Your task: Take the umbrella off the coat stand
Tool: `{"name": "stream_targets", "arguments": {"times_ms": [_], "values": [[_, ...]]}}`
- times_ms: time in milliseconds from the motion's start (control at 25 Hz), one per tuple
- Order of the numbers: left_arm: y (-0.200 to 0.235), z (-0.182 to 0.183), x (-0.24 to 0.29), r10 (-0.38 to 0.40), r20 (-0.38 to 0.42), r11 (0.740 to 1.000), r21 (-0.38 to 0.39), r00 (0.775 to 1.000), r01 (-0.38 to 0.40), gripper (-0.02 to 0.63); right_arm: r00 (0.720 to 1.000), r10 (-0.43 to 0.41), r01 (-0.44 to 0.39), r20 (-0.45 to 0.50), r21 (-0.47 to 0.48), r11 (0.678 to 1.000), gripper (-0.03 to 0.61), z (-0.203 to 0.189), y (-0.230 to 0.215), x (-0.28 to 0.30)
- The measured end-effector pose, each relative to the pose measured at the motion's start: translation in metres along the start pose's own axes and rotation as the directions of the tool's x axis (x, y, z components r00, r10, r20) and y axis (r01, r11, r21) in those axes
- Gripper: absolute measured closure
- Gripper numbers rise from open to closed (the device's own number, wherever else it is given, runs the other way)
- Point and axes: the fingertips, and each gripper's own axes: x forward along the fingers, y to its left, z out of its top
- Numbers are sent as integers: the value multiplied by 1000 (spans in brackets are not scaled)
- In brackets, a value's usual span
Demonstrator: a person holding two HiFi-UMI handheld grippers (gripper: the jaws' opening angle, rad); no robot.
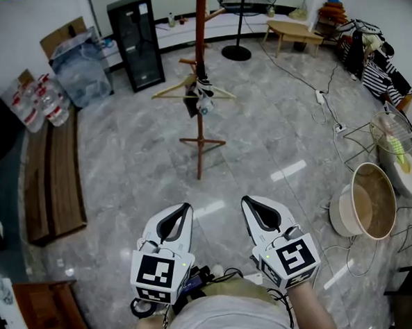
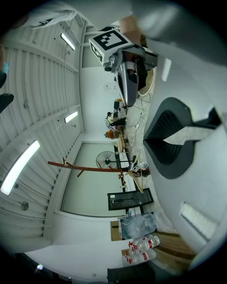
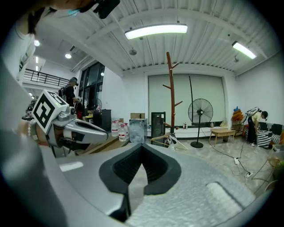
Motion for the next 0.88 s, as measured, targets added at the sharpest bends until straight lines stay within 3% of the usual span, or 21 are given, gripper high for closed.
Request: {"name": "stream_targets", "arguments": {"times_ms": [480,600,880], "values": [[-7,4,4,-13,7,999,-31,1000,13,605,999,22,-26,40,92,995,583,6,-3,-6],[-13,4,7,-23,3,999,-30,1000,23,575,998,40,-45,49,116,992,529,5,-4,-8],[-22,12,10,-42,21,999,-31,999,43,528,997,50,-56,56,124,991,488,5,-7,-14]]}}
